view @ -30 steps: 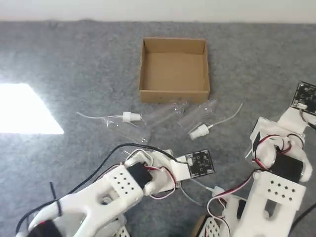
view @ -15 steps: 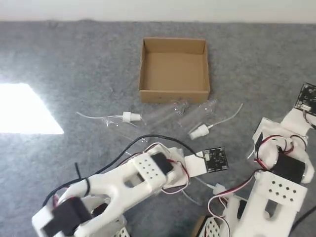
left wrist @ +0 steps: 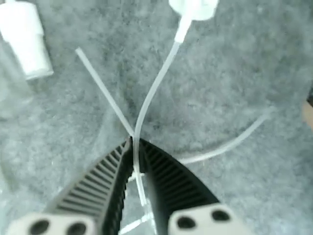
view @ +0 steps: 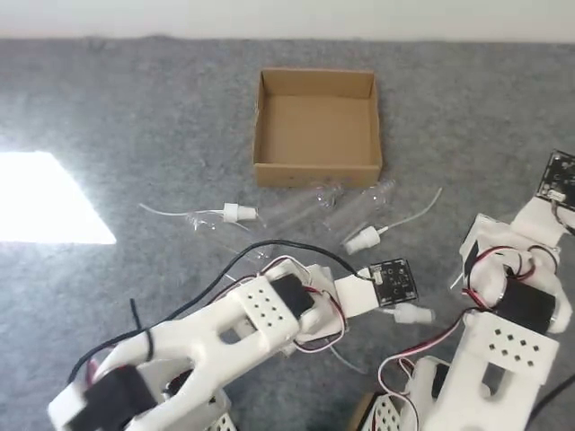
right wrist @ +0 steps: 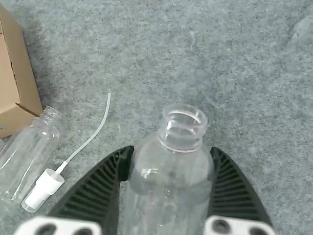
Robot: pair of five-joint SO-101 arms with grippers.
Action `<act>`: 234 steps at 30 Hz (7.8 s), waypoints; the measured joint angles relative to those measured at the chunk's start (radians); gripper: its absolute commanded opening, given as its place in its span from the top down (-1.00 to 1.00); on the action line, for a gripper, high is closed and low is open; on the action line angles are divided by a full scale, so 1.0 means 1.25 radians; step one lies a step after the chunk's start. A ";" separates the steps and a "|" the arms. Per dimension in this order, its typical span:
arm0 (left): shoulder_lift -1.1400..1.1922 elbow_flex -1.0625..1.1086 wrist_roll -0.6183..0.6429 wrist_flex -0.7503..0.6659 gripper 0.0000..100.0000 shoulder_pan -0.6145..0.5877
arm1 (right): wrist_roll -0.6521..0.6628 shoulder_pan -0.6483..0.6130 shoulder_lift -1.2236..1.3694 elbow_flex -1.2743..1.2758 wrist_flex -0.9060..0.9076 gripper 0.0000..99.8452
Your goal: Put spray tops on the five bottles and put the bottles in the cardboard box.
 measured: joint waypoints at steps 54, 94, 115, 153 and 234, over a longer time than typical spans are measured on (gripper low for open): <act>0.097 -0.372 -0.083 0.342 0.63 -0.261 | 0.000 0.002 0.000 0.000 -0.011 0.70; 0.860 -0.995 -0.163 0.546 0.87 -0.158 | 0.000 0.002 0.000 0.000 -0.011 0.70; 0.722 -1.020 -0.072 0.611 0.96 -0.158 | 0.000 0.002 0.000 0.000 -0.011 0.70; -0.085 -0.856 -0.017 0.616 0.96 -0.517 | 0.000 -0.485 0.000 -0.038 -0.010 0.70; -0.463 -0.401 0.657 -0.147 0.96 -0.344 | 0.114 -0.873 -0.633 0.513 -0.325 0.70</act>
